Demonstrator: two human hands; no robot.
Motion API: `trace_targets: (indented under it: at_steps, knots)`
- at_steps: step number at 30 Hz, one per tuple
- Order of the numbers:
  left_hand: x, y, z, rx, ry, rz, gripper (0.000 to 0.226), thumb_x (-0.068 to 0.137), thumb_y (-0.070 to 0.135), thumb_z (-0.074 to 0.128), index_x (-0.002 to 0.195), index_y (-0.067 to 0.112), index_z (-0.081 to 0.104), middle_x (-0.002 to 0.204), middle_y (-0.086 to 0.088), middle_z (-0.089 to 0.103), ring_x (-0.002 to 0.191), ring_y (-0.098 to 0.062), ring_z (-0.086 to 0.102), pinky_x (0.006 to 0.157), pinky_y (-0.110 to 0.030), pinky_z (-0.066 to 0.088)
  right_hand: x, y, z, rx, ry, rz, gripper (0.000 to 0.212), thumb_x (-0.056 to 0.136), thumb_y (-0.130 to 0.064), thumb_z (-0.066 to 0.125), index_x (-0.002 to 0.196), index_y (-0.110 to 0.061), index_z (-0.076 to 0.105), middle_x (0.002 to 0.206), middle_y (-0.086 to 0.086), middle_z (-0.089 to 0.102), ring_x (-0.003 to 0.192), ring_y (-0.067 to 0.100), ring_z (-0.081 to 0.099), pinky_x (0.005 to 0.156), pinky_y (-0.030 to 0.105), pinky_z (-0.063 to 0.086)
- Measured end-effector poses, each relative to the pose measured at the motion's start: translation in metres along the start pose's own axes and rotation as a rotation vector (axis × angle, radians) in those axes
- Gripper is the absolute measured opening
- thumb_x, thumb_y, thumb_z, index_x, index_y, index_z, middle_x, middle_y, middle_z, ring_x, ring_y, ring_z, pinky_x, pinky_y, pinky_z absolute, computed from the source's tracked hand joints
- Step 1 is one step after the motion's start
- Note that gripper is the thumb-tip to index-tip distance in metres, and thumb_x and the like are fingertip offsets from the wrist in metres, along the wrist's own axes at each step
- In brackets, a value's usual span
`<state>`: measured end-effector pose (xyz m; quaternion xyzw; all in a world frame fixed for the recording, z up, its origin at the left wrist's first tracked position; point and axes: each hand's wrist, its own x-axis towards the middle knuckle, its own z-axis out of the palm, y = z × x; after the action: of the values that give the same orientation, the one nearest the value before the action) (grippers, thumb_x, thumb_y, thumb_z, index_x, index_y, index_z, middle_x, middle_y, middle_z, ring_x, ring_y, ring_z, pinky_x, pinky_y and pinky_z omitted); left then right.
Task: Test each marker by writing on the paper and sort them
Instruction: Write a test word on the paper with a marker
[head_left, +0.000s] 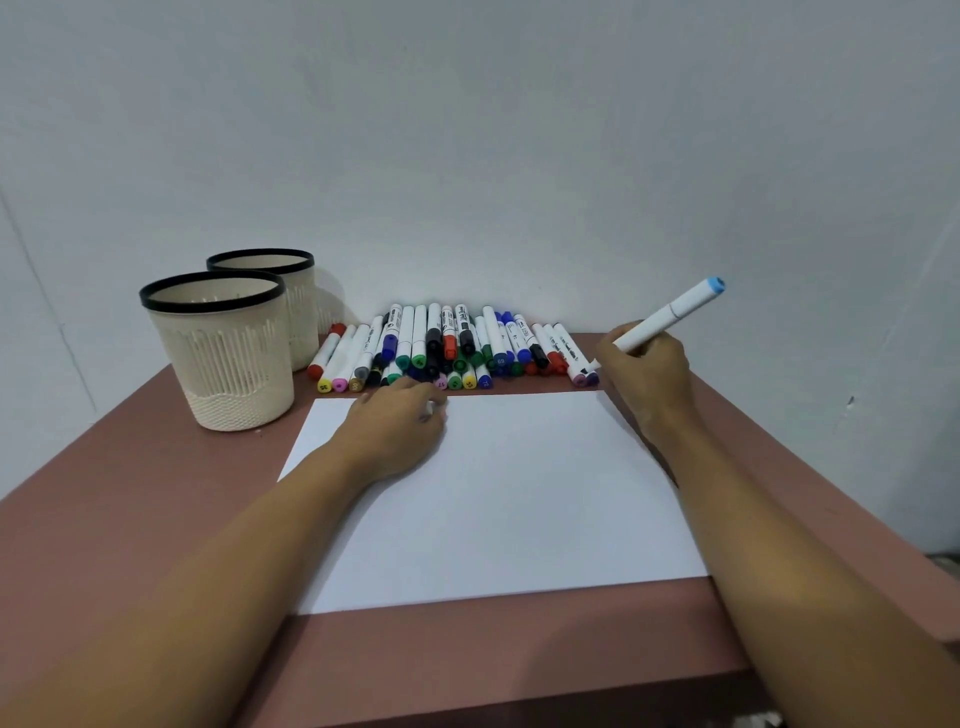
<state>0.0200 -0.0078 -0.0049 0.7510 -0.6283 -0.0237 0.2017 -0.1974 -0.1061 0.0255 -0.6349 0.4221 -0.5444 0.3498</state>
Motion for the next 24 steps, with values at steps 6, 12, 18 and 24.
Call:
trace_targets:
  at_steps: [6, 12, 18, 24]
  knots:
    - [0.0, 0.001, -0.001, 0.0, -0.01, -0.001, 0.034, 0.098, 0.031, 0.04, 0.129, 0.021, 0.052, 0.129, -0.003, 0.049, 0.114, -0.022, 0.049, 0.103, -0.039, 0.035, 0.001, 0.01, 0.011, 0.035, -0.046, 0.114, 0.016, 0.082, -0.002, 0.055, 0.066, -0.006, 0.057, 0.064, 0.01, 0.061, 0.056, 0.018, 0.054, 0.056, 0.028, 0.047]
    - [-0.001, 0.003, -0.002, 0.005, -0.014, -0.005, 0.034, 0.098, 0.031, 0.041, 0.129, 0.021, 0.052, 0.13, -0.004, 0.048, 0.116, -0.022, 0.049, 0.104, -0.038, 0.035, 0.007, 0.021, 0.013, 0.051, -0.037, 0.161, 0.007, 0.08, -0.004, 0.057, 0.078, 0.003, 0.058, 0.069, 0.017, 0.061, 0.051, 0.019, 0.05, 0.049, 0.026, 0.042]
    - [-0.002, 0.003, -0.002, 0.003, -0.01, -0.01, 0.034, 0.098, 0.03, 0.041, 0.128, 0.021, 0.052, 0.131, -0.004, 0.048, 0.116, -0.022, 0.049, 0.103, -0.038, 0.035, 0.005, 0.022, 0.016, -0.026, -0.089, 0.098, 0.011, 0.083, -0.009, 0.063, 0.079, 0.001, 0.058, 0.065, 0.012, 0.061, 0.045, 0.008, 0.055, 0.052, 0.026, 0.044]
    - [-0.002, 0.003, -0.002, 0.002, -0.016, -0.015, 0.034, 0.098, 0.03, 0.041, 0.128, 0.021, 0.052, 0.13, -0.004, 0.049, 0.116, -0.021, 0.049, 0.103, -0.039, 0.035, 0.005, 0.022, 0.016, -0.049, -0.084, 0.092, 0.014, 0.082, -0.01, 0.063, 0.082, 0.003, 0.059, 0.066, 0.012, 0.059, 0.043, 0.006, 0.053, 0.049, 0.024, 0.042]
